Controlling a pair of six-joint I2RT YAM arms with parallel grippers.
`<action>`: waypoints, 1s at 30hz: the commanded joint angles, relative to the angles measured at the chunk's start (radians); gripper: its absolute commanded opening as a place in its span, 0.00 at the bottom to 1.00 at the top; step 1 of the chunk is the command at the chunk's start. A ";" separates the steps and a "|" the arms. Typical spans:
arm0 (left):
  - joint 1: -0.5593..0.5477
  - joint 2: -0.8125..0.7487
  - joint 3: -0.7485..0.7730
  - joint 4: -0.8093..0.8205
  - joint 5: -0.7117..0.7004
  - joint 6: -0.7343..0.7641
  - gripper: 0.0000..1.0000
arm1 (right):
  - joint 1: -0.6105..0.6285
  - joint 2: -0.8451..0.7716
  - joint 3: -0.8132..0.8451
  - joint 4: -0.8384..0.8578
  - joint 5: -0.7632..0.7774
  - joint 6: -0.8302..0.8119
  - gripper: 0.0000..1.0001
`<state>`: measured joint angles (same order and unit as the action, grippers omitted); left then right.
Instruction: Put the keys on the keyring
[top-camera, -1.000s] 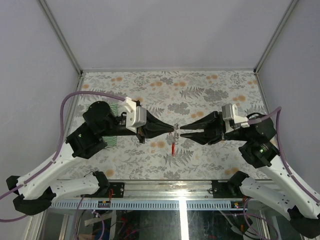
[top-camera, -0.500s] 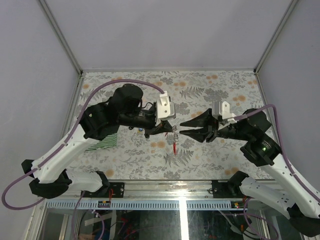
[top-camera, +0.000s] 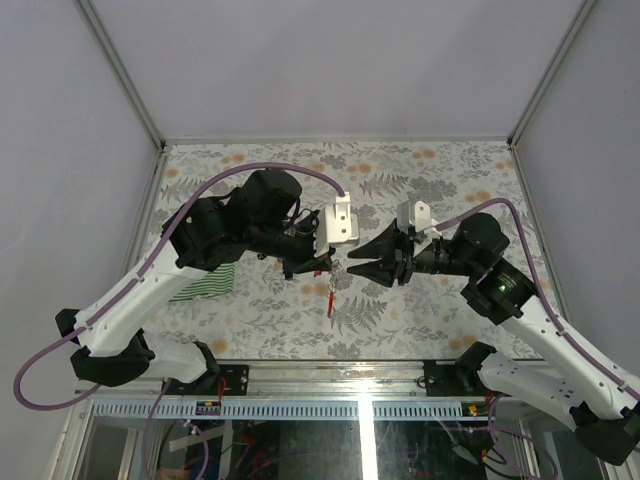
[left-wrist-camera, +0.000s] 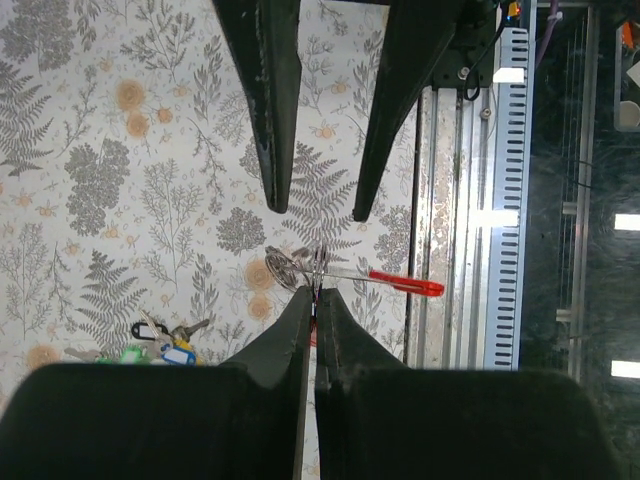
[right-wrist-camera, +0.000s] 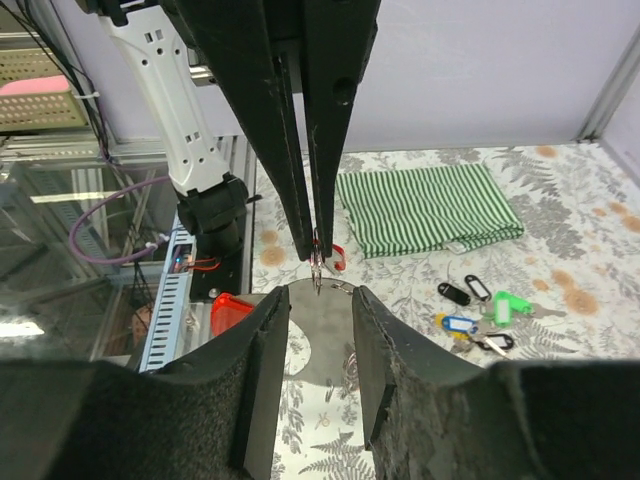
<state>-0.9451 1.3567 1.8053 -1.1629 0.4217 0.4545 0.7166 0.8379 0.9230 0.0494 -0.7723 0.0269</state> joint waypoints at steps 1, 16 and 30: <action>-0.012 0.002 0.037 -0.022 -0.027 0.018 0.00 | 0.006 0.019 -0.011 0.138 -0.059 0.067 0.38; -0.023 0.016 0.032 -0.017 -0.044 0.024 0.00 | 0.007 0.094 -0.016 0.206 -0.093 0.128 0.37; -0.025 0.013 0.025 -0.008 -0.046 0.026 0.00 | 0.020 0.122 -0.015 0.203 -0.094 0.126 0.29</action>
<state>-0.9642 1.3727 1.8053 -1.1862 0.3836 0.4702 0.7212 0.9512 0.8997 0.1936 -0.8555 0.1432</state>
